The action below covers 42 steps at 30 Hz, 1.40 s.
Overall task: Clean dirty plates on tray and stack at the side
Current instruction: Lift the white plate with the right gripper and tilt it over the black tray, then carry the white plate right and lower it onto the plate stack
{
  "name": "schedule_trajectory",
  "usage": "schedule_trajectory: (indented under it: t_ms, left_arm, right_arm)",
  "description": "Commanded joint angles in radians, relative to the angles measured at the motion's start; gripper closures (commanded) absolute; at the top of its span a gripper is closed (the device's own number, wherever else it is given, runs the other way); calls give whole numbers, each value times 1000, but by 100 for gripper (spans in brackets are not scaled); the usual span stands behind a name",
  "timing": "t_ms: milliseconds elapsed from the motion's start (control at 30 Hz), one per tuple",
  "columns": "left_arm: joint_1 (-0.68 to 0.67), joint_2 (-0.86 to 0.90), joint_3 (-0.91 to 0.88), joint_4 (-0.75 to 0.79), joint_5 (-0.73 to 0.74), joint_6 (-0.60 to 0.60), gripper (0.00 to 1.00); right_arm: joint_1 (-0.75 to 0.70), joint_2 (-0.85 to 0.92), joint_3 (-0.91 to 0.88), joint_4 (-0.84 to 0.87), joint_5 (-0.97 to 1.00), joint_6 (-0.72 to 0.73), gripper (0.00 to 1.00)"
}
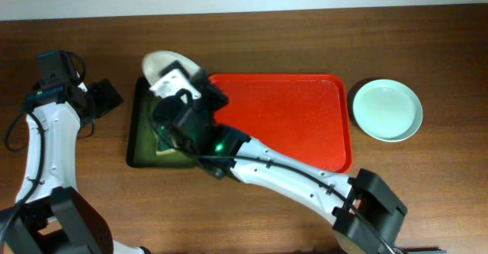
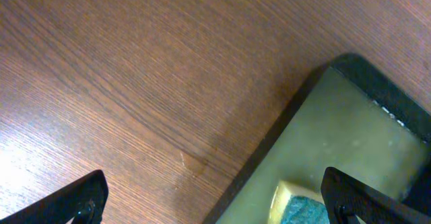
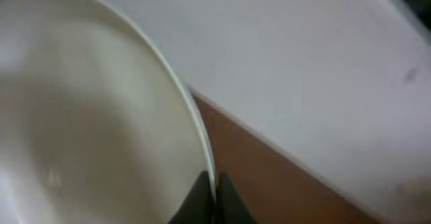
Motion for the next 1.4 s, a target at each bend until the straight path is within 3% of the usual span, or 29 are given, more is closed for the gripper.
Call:
schedule_trajectory:
  t_ms: [0,67,200,400,533,733,933,1200,1233,1267,1300,1367]
  left_arm:
    - [5,-20,8,0,5,-3,1]
    - [5,-20,8,0,5,-3,1]
    - [5,-20,8,0,5,-3,1]
    - [5,-20,8,0,5,-3,1]
    - [5,-20,8,0,5,-3,1]
    - [5,-20,8,0,5,-3,1]
    - [5,-20,8,0,5,-3,1]
    - [5,-20,8,0,5,-3,1]
    - [5,-20,8,0,5,-3,1]
    - [5,-20,8,0,5,-3,1]
    - [5,-20,8,0,5,-3,1]
    - [5,-20,8,0,5,-3,1]
  right_arm:
    - [-47,-10,4,-131,-153,372,96]
    - [-90,-2,4,-216,-311,510,96]
    - [-193,-3,4,-256,-378,722,96]
    - [-534,-4,4,-291,-830,803,96]
    - [-784,-4,4,-424,-1014,803,96]
    - [-1160,-4,4,-798,-1024,684,96]
    - [-1435,-4,3,-931,-989,602,96]
    - [-1504,-4,-95,-943,-938,554,95]
    - [-1504,-4,-105,-938,-938,554,88]
    - [-1504,-4,-115,-936,-938,554,64]
    - [-1504,-4,-118,-937,-938,554,48]
    - [-1504,-4,-119,-940,-963,554,32]
